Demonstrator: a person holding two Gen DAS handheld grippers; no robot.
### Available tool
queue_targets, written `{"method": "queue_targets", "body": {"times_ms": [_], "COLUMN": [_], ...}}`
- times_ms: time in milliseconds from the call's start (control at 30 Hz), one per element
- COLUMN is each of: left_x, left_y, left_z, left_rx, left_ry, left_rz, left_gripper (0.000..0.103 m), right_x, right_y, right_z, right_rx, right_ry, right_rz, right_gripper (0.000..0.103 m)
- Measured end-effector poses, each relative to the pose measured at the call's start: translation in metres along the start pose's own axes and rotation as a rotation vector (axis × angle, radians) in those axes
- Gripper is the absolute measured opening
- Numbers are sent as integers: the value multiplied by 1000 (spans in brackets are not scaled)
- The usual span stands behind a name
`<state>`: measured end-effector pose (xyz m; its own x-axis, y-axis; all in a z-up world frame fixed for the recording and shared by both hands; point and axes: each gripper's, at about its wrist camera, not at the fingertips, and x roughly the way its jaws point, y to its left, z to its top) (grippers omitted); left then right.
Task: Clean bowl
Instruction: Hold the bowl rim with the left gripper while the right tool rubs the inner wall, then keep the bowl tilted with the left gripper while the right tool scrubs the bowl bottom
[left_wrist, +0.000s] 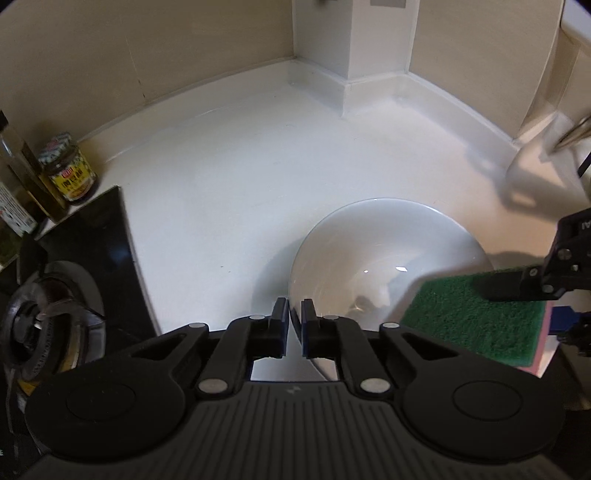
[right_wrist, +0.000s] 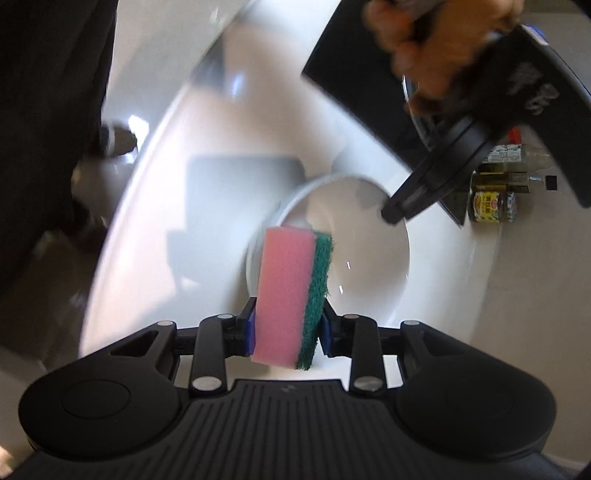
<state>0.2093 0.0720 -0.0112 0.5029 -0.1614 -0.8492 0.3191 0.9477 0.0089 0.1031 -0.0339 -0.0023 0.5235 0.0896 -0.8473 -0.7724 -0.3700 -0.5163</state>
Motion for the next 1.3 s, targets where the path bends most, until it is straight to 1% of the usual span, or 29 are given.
{"method": "queue_targets", "body": {"times_ms": [100, 200, 300, 400, 467, 533, 600, 633, 700, 833, 967, 1033, 1100, 1200, 1300], "left_x": [-10, -16, -11, -7, -4, -2, 1, 2, 3, -6, -14, -12, -10, -6, 0], "left_y": [-5, -13, -18, -14, -13, -9, -6, -5, -6, -10, -19, -19, -16, -11, -5], "left_z": [-15, -26, -24, -16, -11, -5, 0, 2, 2, -13, -30, -30, -26, -16, -7], "left_rx": [-66, -130, -115, -99, -46, 7, 33, 33, -1, -101, -141, -134, -106, -52, -30], "left_ry": [-25, -41, -51, -39, -28, -19, -12, -12, -16, -35, -56, -54, -45, -28, -23], "left_rz": [25, 54, 107, 127, 116, 72, 46, 44, 54, 88, 115, 121, 118, 76, 44], "left_gripper": [9, 9, 9, 4, 4, 4, 5, 5, 5, 5, 6, 7, 5, 5, 5], "right_x": [0, 0, 1, -2, -5, -8, -8, -8, -8, -3, -1, 0, -1, -8, -10], "right_y": [-1, -2, -3, -6, -7, -7, -4, -2, -2, -7, -15, -14, -14, -15, -6], "right_z": [0, -1, 2, 12, 16, 16, 13, 11, 10, 11, 8, 10, 15, 20, 16], "right_rx": [42, 79, 76, 75, 80, 71, 17, -11, -18, 51, 124, 114, 97, 79, -9], "right_ry": [-1, 0, 3, -37, -66, -78, -57, -39, -22, -29, -35, -29, -33, -68, -49], "right_rz": [-10, -18, -17, -12, -1, 16, 19, 14, 6, 15, 34, 29, 28, 39, 28], "right_gripper": [28, 28, 28, 28, 28, 28, 28, 28, 28, 28, 28, 28, 28, 28, 27]}}
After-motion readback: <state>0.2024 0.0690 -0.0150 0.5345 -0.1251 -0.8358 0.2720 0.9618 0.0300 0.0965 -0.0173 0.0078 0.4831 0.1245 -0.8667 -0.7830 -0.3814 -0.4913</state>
